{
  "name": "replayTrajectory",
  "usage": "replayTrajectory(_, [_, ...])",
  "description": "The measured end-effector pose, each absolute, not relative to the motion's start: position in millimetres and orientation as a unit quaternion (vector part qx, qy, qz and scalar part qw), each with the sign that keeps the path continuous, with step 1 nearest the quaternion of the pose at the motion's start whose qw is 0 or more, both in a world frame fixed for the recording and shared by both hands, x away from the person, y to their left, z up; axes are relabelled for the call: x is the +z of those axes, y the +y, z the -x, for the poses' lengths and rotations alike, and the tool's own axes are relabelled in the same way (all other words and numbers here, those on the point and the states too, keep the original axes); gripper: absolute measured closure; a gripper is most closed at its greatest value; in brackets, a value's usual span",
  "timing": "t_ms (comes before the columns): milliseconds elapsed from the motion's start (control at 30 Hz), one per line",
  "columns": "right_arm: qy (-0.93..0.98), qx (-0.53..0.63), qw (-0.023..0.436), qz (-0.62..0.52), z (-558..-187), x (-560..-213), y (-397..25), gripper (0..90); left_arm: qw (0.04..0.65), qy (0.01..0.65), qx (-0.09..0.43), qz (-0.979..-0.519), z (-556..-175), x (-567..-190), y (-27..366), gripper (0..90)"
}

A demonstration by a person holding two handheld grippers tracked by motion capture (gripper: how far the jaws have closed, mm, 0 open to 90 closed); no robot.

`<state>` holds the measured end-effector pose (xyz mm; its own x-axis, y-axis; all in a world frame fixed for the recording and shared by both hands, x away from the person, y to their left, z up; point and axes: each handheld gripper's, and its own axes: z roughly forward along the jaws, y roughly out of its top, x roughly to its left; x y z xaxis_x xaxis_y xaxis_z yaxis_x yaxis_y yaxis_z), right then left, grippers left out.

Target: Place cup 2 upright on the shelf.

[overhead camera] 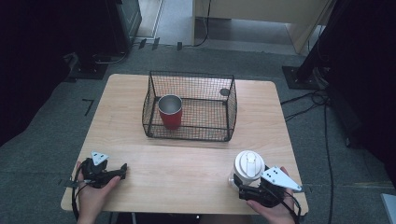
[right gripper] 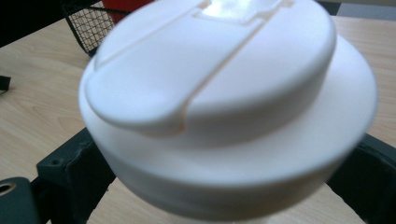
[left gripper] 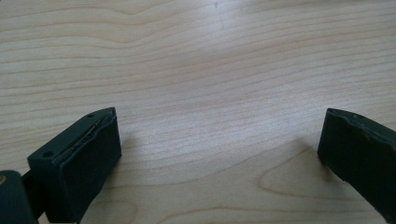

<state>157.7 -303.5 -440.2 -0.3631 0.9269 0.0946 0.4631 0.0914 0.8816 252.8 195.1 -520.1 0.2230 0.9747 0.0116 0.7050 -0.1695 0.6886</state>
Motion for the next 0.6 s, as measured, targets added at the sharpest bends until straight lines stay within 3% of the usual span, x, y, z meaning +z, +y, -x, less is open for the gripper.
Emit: replayTrajectory(600, [0.658,0.427,0.29,-0.548,-165.8,-440.5,-287.0,7.5,0.287,0.573,0.233,-0.731,-252.7,-520.0,194.8,0.1])
